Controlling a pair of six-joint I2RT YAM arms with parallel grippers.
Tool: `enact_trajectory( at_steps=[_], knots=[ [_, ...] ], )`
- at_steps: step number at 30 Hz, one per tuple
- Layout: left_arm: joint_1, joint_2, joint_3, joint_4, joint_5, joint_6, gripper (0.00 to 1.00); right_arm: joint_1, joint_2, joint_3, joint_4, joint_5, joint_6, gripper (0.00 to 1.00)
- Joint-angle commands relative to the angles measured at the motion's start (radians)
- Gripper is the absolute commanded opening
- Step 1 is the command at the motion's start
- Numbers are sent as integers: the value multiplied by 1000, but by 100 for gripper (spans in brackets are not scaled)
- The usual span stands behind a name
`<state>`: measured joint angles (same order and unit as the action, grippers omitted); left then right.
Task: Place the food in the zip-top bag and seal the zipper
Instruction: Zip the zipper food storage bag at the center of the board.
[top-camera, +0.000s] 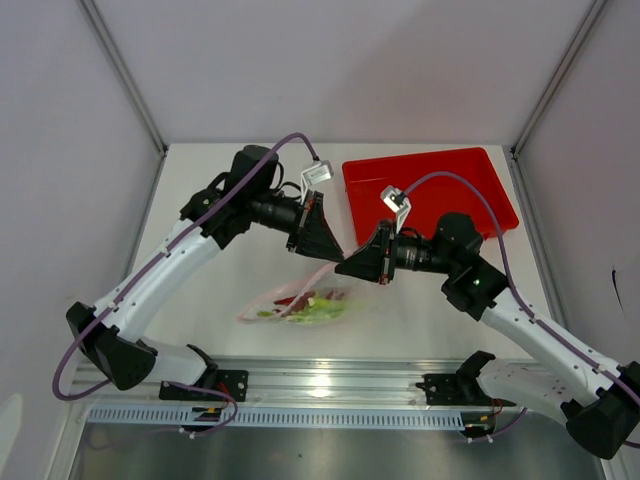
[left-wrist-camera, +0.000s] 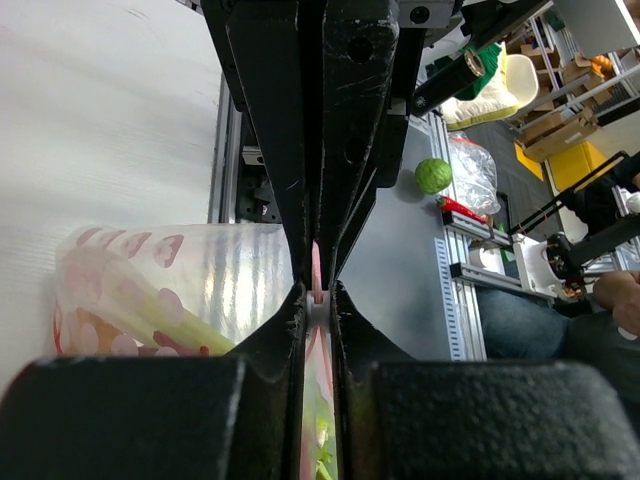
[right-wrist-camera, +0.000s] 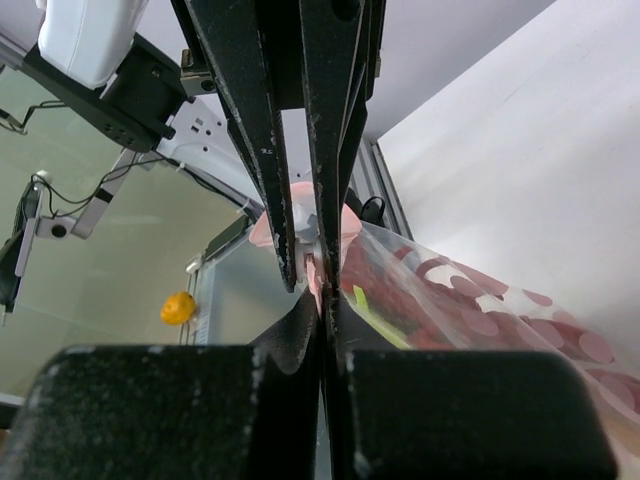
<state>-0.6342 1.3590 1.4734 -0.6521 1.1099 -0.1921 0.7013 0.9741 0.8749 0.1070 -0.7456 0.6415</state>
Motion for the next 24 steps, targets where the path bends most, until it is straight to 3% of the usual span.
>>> enact_trajectory(
  at_steps=[1,13,24],
  knots=[
    [-1,-18,-8,-43,70,11,1,-5,-23,-4,140,111,32,0],
    [-10,-31,-39,-204,2,137,1,-52,-51,-45,209,173,118,0],
    [-9,-110,-117,-215,-22,137,0,-85,-74,-62,189,203,133,0]
  ],
)
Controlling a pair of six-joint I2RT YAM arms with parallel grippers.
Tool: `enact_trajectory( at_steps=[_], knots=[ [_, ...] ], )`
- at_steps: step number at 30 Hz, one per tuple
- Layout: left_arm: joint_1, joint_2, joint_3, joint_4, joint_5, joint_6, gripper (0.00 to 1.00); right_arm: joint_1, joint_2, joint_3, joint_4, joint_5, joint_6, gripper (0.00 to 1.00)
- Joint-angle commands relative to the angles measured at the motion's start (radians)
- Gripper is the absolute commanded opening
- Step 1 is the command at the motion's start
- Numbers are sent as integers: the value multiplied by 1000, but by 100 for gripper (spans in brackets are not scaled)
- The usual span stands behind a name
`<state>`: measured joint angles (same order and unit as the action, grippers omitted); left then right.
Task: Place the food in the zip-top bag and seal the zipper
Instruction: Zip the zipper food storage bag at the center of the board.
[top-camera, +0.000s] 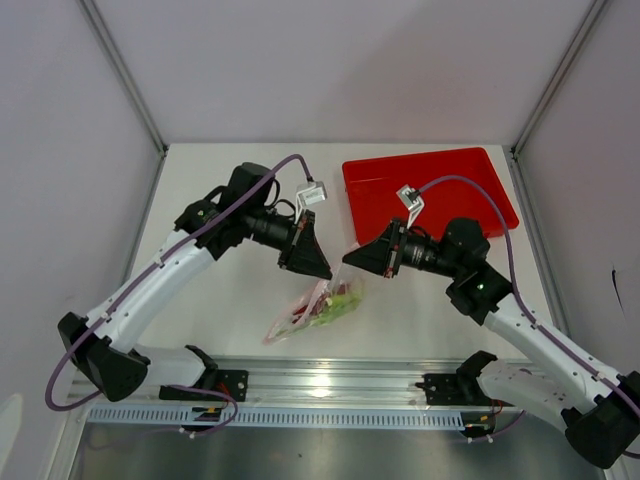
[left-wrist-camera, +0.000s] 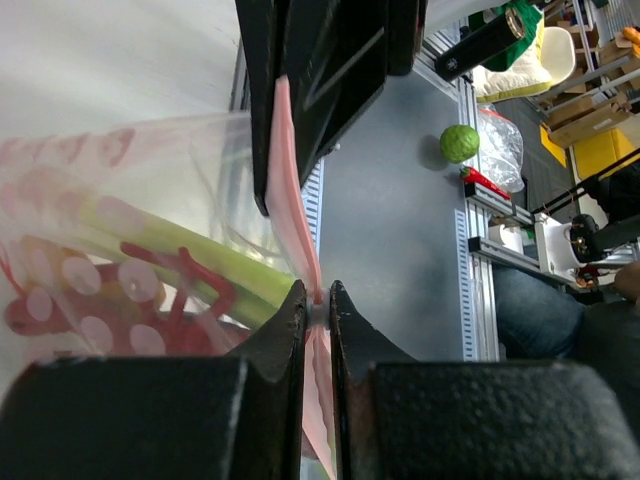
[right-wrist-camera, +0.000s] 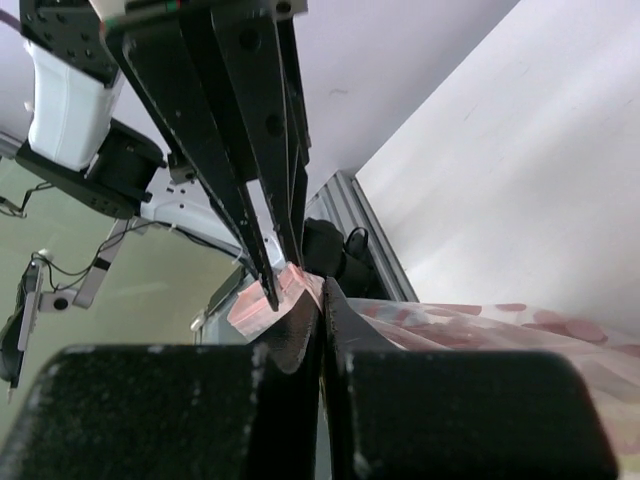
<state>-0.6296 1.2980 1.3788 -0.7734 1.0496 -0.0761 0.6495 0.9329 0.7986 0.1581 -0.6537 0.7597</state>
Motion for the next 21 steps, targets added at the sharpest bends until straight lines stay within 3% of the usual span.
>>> enact_trajectory(
  at_steps=[1,11,21],
  knots=[
    [-13,-55,-26,-98,38,21,1,-34,-32,14,136,111,18,0],
    [-13,-158,-52,-159,41,13,1,-50,-31,22,104,115,15,0],
    [-15,-282,-67,-251,-68,-8,1,-59,-31,21,90,120,18,0]
  ],
)
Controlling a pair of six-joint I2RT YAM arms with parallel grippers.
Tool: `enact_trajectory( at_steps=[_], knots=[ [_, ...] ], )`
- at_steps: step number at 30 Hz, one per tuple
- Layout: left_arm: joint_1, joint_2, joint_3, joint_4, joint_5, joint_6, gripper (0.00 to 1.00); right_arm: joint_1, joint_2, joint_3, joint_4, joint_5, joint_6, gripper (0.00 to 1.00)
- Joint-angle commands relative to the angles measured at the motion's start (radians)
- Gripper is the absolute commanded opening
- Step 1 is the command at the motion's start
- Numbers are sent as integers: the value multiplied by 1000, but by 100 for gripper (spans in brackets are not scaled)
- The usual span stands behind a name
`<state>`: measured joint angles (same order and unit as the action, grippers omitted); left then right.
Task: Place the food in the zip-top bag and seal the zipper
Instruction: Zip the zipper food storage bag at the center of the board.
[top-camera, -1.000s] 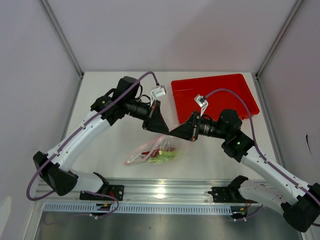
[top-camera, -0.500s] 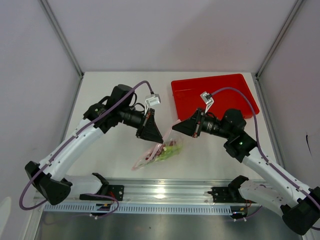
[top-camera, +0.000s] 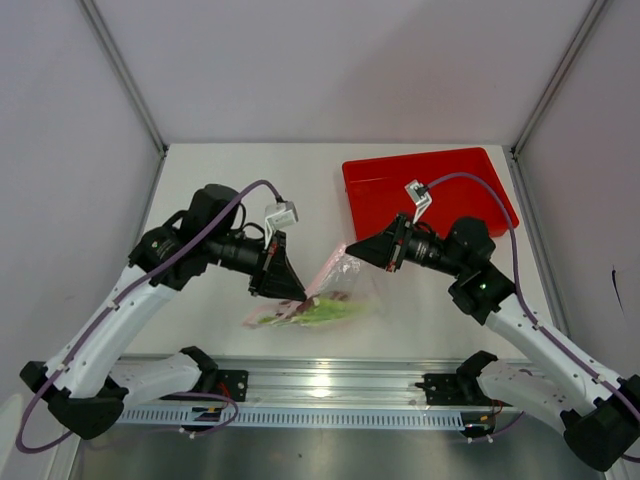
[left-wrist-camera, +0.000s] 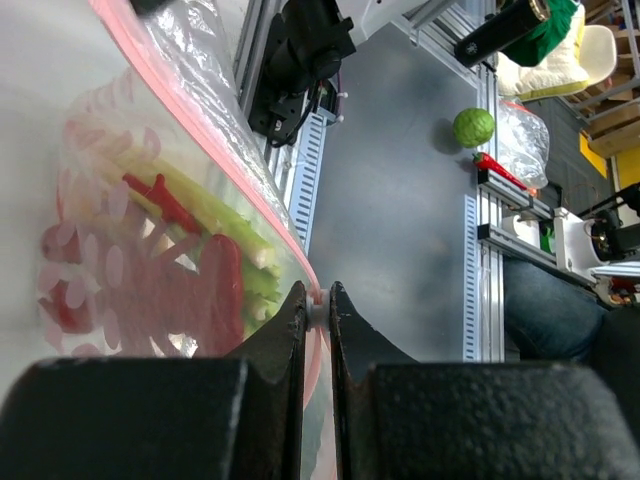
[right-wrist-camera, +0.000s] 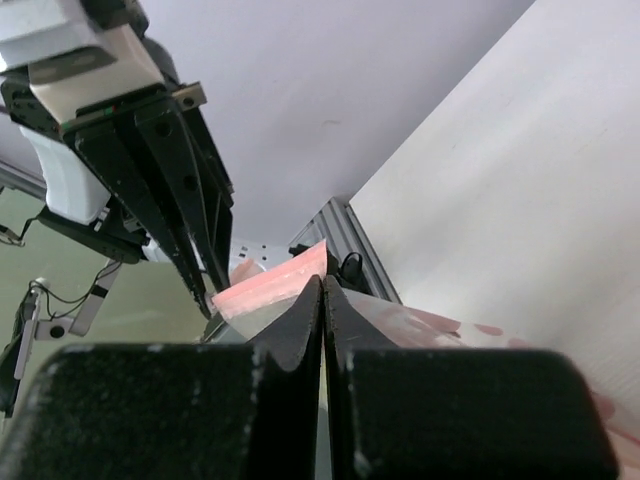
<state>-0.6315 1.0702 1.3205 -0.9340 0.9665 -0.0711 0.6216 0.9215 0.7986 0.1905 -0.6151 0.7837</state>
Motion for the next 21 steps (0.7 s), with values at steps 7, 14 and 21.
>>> enact_trajectory(
  at_steps=[7,14,21],
  knots=[
    [-13,-95,-3,-108,-74,-26,1,-59,19,40,92,-60,3,0],
    [-25,40,103,-129,-100,42,1,-65,100,240,-294,-158,-253,58],
    [-31,97,155,-169,-83,106,1,-68,129,369,-421,-293,-357,80]
  ],
)
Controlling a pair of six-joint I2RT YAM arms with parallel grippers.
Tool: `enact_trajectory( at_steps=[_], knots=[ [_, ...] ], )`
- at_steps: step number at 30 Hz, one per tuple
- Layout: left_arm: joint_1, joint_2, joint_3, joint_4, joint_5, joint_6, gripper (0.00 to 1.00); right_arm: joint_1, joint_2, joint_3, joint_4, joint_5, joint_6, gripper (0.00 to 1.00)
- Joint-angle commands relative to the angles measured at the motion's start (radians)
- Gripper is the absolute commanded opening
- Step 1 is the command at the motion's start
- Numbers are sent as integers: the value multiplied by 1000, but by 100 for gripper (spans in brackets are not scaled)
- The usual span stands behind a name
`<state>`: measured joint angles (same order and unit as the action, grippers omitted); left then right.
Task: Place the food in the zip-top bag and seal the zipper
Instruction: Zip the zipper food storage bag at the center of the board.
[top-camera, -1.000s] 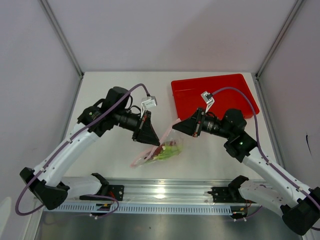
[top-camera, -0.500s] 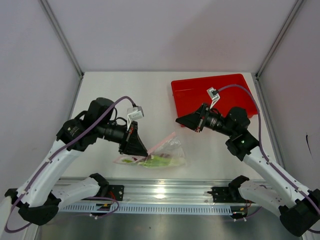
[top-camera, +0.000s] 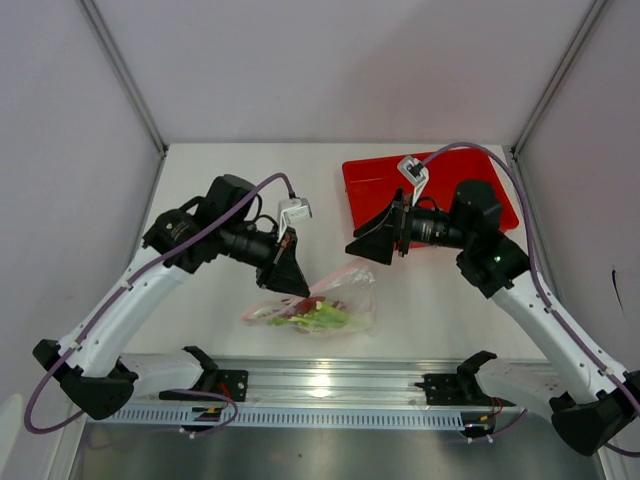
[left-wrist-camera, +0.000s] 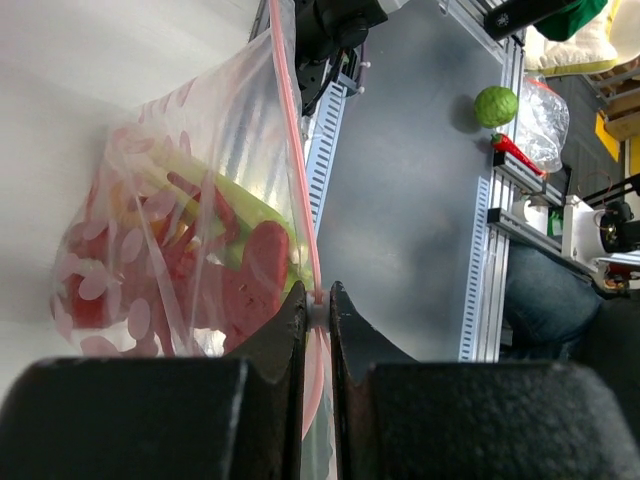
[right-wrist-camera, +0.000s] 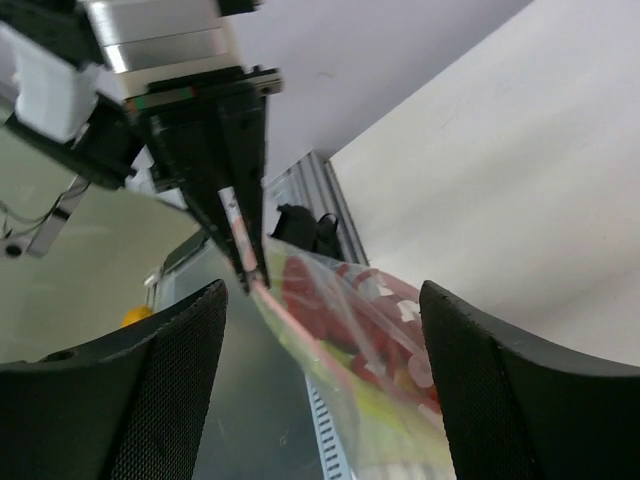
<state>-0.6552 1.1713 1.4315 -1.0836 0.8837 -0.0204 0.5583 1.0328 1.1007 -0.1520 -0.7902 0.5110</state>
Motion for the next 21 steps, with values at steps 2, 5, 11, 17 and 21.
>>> enact_trajectory(
  at_steps=[2,5,11,17,21],
  knots=[
    [-7,1,46,-18,4,60,1,2,52,85,-139,-223,-124,76],
    [-7,7,55,-27,17,73,1,41,92,113,-276,-242,-244,73],
    [-20,31,90,-35,27,80,1,106,131,137,-328,-221,-322,70],
    [-29,44,99,-36,23,80,1,170,185,205,-394,-208,-373,58],
    [-30,50,95,-32,27,79,1,183,194,208,-394,-195,-381,42]
  ],
)
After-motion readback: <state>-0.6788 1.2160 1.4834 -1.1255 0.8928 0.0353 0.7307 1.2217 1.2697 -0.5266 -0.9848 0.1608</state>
